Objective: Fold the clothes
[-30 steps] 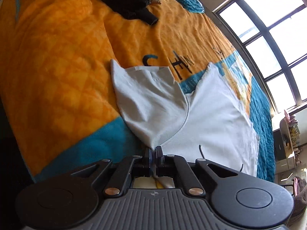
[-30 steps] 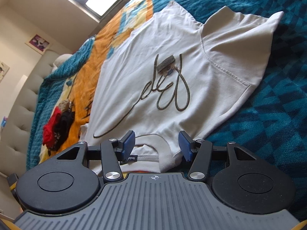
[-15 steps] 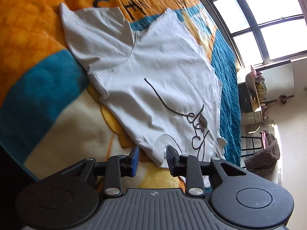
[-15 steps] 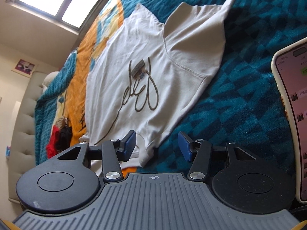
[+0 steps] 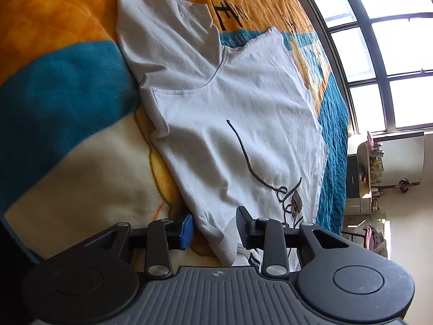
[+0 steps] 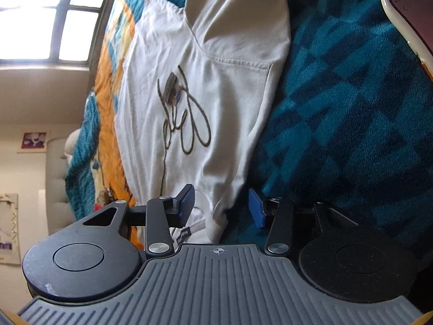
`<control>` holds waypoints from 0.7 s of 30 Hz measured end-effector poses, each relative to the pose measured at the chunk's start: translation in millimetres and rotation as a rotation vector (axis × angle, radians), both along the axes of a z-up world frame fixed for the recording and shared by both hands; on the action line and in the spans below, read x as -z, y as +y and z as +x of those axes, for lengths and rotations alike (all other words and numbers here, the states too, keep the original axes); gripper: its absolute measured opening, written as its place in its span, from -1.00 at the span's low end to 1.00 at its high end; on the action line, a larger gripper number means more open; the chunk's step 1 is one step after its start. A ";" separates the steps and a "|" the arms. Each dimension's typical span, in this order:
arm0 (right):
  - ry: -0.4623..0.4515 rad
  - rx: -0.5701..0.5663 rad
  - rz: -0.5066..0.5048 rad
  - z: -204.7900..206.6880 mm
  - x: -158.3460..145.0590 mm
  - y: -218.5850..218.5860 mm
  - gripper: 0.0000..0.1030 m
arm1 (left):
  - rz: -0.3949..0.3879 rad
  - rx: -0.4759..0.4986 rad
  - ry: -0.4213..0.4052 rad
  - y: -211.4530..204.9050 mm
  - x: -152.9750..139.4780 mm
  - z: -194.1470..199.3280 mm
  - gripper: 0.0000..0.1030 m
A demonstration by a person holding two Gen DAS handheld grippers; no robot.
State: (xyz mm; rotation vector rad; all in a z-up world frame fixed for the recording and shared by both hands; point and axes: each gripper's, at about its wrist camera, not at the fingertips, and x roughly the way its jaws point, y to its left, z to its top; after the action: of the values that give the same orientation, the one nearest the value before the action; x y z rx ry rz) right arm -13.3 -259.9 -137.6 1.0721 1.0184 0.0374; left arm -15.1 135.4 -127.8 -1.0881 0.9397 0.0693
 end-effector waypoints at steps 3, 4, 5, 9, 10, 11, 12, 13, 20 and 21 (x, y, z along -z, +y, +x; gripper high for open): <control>0.009 0.030 0.025 2.4 7.7 2.2 -0.88 | 0.039 0.014 0.012 -7.2 -2.8 -0.3 -0.83; 0.012 0.040 0.034 3.3 10.3 2.9 -0.88 | 0.057 0.026 0.007 -8.7 -6.1 -1.9 -0.93; 0.014 0.049 0.041 3.9 12.6 3.6 -0.93 | 0.074 0.039 0.003 -10.3 -9.4 -3.6 -0.95; -0.090 -0.004 -0.123 -10.5 -24.8 9.3 -0.97 | 0.143 0.089 -0.016 -16.3 -22.5 -10.4 -0.96; -0.101 -0.010 -0.148 -14.0 -33.6 9.3 -0.97 | 0.161 0.102 -0.021 -17.9 -25.8 -12.0 -0.96; -0.105 -0.015 -0.168 -16.1 -39.2 9.4 -0.98 | 0.178 0.115 -0.025 -19.4 -29.1 -13.7 -0.96; -0.108 -0.020 -0.188 -18.0 -44.6 9.4 -0.99 | 0.195 0.127 -0.030 -20.9 -32.3 -15.4 -0.96; -0.097 -0.030 -0.209 -17.1 -44.9 9.1 -0.99 | 0.213 0.140 -0.035 -22.4 -35.6 -17.1 -0.95; -0.041 -0.059 -0.258 -24.7 -34.1 -3.4 -0.79 | 0.389 0.273 -0.025 -30.4 -38.3 -21.0 -0.61; -0.078 -0.047 -0.274 -26.6 -40.7 -5.8 -0.79 | 0.413 0.276 -0.057 -29.7 -45.1 -22.7 -0.59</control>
State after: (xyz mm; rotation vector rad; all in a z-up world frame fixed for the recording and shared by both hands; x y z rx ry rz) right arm -39.9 -265.7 -96.9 0.7914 0.9474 -0.0213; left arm -37.8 105.7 -82.7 -0.5717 0.9645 0.0038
